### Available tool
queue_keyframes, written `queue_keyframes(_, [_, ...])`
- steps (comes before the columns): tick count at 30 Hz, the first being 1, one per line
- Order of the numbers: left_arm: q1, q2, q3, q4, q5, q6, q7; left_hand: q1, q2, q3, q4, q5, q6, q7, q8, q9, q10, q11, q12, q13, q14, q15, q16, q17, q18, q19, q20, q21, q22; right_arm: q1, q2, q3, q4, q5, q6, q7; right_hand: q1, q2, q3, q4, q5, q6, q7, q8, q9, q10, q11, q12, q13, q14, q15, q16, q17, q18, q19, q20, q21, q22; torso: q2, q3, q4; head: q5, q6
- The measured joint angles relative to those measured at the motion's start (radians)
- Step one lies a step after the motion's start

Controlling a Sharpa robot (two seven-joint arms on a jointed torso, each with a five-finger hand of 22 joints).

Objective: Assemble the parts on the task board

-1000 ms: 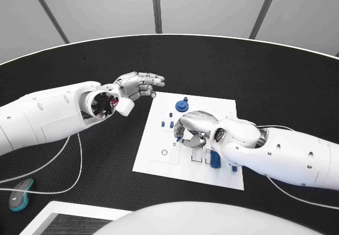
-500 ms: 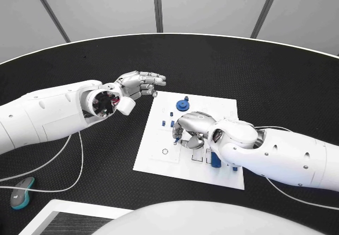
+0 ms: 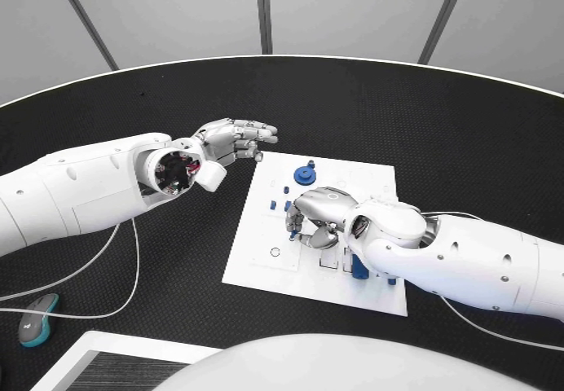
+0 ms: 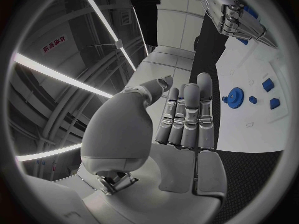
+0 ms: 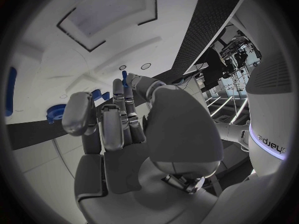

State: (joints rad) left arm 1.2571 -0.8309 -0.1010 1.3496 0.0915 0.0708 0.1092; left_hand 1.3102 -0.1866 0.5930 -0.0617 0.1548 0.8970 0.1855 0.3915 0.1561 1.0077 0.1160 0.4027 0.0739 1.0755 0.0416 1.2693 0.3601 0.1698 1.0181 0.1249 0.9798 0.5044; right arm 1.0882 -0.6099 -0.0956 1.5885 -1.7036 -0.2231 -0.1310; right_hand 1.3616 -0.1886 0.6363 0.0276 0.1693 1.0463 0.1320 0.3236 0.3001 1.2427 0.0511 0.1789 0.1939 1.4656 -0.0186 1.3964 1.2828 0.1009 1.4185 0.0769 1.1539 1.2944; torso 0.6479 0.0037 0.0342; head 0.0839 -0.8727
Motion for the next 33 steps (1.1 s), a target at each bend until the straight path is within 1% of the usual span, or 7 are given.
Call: queue_keyframes(33, [0.000, 0.000, 0.000, 0.000, 0.000, 0.004, -0.004, 0.000, 0.000, 0.000, 0.000, 0.000, 0.000, 0.000, 0.000, -0.001, 0.000, 0.000, 0.000, 0.000, 0.000, 0.000, 0.000, -0.001, 0.000, 0.000, 0.000, 0.000, -0.001, -0.004, 0.016, -0.002, -0.030, 0.000, 0.022, -0.003, 0.000, 0.000, 0.000, 0.000, 0.000, 0.000, 0.000, 0.000, 0.000, 0.000, 0.000, 0.000, 0.000, 0.000, 0.000, 0.000, 0.000, 0.000, 0.000, 0.000, 0.000, 0.000, 0.000, 0.0002, -0.0008, 0.004, 0.000])
